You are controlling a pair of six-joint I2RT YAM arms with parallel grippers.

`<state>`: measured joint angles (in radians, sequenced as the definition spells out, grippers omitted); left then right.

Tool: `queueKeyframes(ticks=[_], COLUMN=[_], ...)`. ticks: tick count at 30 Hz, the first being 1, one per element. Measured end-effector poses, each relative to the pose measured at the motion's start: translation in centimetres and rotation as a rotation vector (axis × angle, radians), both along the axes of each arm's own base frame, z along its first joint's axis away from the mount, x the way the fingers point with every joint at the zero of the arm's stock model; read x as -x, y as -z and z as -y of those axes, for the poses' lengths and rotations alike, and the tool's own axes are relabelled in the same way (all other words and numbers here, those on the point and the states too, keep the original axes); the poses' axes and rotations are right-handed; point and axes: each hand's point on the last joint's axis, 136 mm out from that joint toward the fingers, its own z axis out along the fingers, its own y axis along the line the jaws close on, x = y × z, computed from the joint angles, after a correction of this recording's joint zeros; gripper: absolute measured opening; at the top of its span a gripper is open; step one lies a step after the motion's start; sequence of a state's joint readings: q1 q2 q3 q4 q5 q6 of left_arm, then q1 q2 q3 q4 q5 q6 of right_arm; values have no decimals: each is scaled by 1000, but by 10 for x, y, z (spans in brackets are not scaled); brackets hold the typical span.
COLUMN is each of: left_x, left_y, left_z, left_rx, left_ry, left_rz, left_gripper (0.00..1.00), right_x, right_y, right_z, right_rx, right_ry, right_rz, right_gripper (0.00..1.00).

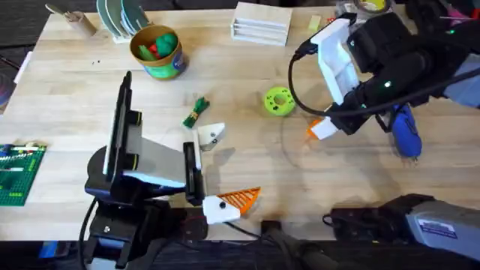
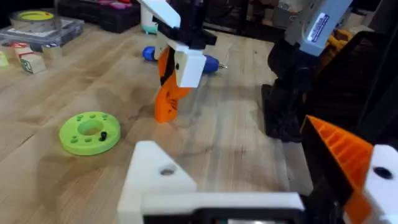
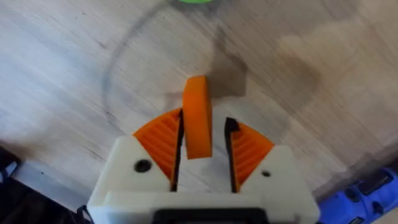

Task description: Pick up the gripper from the table and insert it into the empty holder that is missing its gripper. Then pick up a screw, insert it into the mounting hole, and use the screwdriver to tighten it. Finally, clean up the table by picking up the vegetable and placing it into the bucket.

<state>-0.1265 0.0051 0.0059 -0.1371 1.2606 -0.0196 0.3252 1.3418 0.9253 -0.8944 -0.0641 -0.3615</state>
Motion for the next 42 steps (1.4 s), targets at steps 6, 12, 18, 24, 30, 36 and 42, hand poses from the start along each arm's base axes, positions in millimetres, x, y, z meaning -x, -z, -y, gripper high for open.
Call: queueKeyframes(ticks=[6, 12, 18, 24, 30, 36, 42], left_x=[0, 0, 0, 0, 0, -2, -11], left_y=[0, 0, 0, 0, 0, 0, -1], left_z=[0, 0, 0, 0, 0, 0, -2], left_rx=[0, 0, 0, 0, 0, -1, -6], left_ry=[0, 0, 0, 0, 0, -13, -62], left_rz=[0, 0, 0, 0, 0, 4, 15], left_gripper=[993, 993, 993, 993, 993, 994, 993], right_x=[-1, 0, -4, -9, -1, 16, 44], right_y=[0, -1, -24, -78, -103, -87, -100], right_z=[1, 2, 1, -10, -42, -109, -143], right_rx=[8, 13, 1, -122, -408, -882, -1001], right_ry=[-5, -4, 12, 80, 160, 214, 175], right_rz=[5, -1, 27, 171, 228, 36, -153], right_gripper=[18, 18, 16, 14, 12, 11, 11])
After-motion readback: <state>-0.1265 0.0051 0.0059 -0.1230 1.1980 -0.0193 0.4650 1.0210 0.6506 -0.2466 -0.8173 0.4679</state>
